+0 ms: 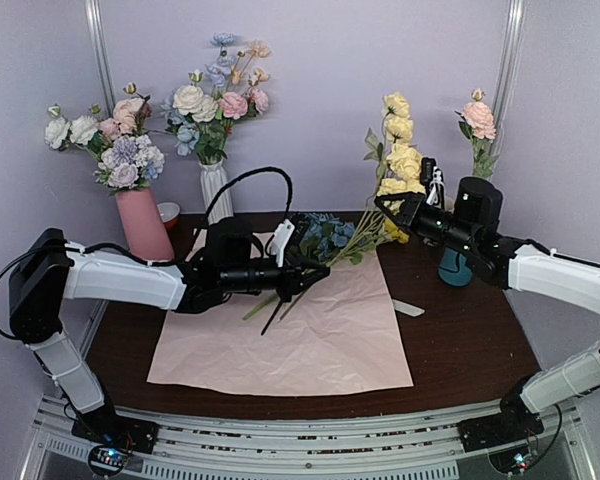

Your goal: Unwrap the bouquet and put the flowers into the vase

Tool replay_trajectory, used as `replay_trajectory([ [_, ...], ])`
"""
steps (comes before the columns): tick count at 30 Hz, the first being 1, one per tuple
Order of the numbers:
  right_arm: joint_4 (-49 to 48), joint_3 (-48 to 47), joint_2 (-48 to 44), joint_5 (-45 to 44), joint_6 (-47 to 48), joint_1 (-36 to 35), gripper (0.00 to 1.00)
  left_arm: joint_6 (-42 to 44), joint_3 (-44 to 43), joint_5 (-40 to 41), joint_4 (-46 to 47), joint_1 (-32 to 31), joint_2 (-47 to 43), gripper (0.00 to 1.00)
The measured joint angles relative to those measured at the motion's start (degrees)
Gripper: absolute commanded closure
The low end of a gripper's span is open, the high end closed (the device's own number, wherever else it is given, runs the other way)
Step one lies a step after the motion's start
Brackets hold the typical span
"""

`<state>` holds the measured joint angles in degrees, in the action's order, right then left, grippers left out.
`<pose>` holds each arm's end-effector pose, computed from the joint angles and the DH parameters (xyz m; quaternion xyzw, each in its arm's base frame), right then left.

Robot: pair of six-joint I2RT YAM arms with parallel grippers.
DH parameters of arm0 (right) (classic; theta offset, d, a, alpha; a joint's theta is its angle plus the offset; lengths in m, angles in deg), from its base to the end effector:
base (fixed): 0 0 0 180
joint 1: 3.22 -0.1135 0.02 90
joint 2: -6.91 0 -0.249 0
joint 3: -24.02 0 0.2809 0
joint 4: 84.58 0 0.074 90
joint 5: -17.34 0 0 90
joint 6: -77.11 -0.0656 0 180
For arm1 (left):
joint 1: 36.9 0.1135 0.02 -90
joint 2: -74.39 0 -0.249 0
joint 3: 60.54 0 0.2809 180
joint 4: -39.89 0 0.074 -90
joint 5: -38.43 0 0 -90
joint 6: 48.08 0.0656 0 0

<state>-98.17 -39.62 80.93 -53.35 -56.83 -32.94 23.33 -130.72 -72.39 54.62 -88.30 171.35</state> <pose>0.3049 0.1990 0.3099 -0.0371 0.6872 0.5216 0.5043 0.2521 -0.3532 0.2059 0.3250 0.7014 -0.4699 0.4262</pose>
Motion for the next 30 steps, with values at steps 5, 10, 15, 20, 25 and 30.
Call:
replay_trajectory([
  [5, 7.48, -3.17, -1.79, -2.82, 4.92, 0.26, 1.00, 0.26, 0.04, 1.11, -0.02, -0.15, -0.22, 0.58],
  [10, 16.87, -9.70, -5.90, -10.08, 12.50, 1.16, 1.00, 1.73, 1.22, 4.44, -1.92, -0.15, -2.99, 0.36],
  [15, 26.82, -19.67, -8.37, -20.48, 21.22, 2.10, 1.00, 3.56, 3.56, 9.81, -4.22, -0.15, -7.82, 0.12],
  [20, 34.82, -27.61, -9.66, -34.88, 30.82, 3.06, 1.00, 5.03, 7.76, 17.25, -6.01, -0.13, -12.92, 0.02],
  [25, 38.66, -33.05, -9.75, -48.94, 39.30, 6.23, 1.00, 5.68, 11.37, 24.13, -7.78, -0.13, -15.98, 0.02],
  [30, 39.67, -37.20, -8.11, -56.96, 43.54, 10.64, 1.00, 5.86, 13.22, 27.47, -8.52, -0.13, -17.84, 0.02],
])
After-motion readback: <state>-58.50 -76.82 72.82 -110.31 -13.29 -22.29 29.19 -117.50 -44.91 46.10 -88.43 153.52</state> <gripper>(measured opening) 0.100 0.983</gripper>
